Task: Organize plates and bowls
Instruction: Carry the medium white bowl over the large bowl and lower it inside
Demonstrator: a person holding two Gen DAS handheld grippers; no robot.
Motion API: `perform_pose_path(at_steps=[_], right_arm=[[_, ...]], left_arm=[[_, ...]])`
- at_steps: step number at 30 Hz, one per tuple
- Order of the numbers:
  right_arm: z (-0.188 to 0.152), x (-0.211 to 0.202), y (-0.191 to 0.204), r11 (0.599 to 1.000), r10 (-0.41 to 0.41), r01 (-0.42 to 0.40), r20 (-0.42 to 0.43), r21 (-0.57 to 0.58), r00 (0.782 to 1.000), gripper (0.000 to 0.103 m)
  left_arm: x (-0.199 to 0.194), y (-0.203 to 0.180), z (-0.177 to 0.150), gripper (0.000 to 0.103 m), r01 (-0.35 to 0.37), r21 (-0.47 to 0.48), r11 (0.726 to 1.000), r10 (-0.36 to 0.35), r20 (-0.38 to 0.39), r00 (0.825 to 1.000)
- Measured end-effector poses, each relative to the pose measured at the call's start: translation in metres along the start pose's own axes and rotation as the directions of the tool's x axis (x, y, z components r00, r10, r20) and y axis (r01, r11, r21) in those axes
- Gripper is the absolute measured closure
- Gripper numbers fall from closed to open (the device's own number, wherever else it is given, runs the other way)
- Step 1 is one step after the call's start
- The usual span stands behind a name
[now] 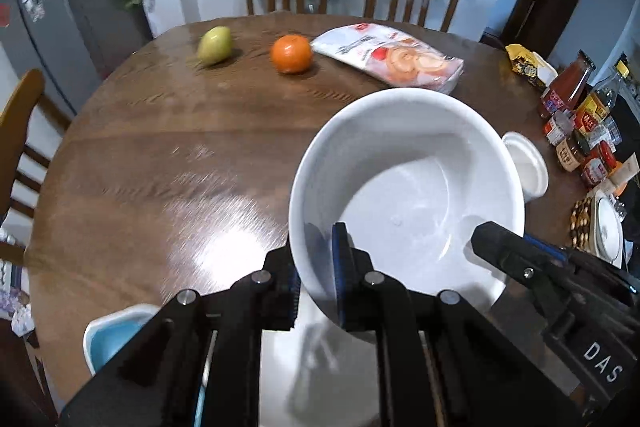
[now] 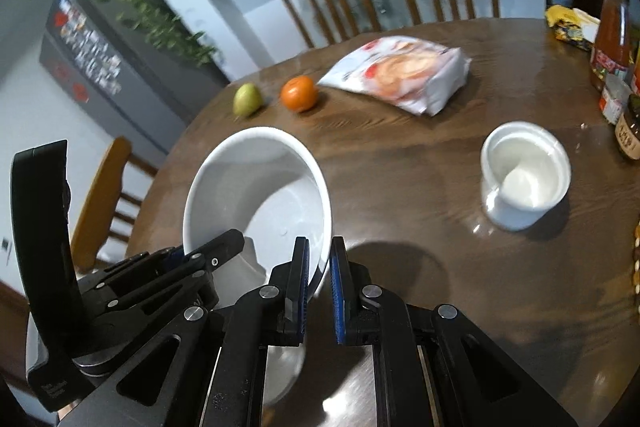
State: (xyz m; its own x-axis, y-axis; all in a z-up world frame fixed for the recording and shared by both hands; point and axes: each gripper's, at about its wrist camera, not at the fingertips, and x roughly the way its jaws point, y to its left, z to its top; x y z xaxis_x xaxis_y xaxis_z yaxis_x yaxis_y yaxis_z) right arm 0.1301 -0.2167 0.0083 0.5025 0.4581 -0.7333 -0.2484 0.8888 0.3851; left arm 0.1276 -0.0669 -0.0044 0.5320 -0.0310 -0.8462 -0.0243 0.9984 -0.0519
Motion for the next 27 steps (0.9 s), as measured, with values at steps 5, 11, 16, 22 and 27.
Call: perform_pose_path(at_steps=[5,11,16,22,27], right_arm=[[-0.029,0.006,0.025,0.998,0.026,-0.030,-0.070,-0.058,0.997,0.092],[-0.053,0.026,0.048,0.992,0.021,-0.038,-0.149,-0.118,0.989,0.092],[-0.066,0.038,0.054,0.987,0.001,-0.034,-0.206,-0.154,0.979,0.091],[-0.070,0.041,0.059,0.981,-0.042,0.000,-0.214,-0.192,0.976,0.091],[-0.071,0.038,0.057,0.980,-0.062,0.021,-0.204,-0.199,0.977,0.091]], left_arm=[[-0.014,0.024,-0.035,0.091,-0.036,-0.024,0.999,0.035,-0.021,0.999],[-0.010,0.045,-0.068,0.090,-0.078,-0.070,0.995,0.072,-0.081,0.994],[-0.010,0.051,-0.076,0.090,-0.091,-0.083,0.992,0.083,-0.090,0.992],[-0.008,0.047,-0.076,0.090,-0.111,-0.053,0.992,0.106,-0.094,0.990],[-0.010,0.044,-0.078,0.089,-0.120,-0.029,0.992,0.117,-0.083,0.990]])
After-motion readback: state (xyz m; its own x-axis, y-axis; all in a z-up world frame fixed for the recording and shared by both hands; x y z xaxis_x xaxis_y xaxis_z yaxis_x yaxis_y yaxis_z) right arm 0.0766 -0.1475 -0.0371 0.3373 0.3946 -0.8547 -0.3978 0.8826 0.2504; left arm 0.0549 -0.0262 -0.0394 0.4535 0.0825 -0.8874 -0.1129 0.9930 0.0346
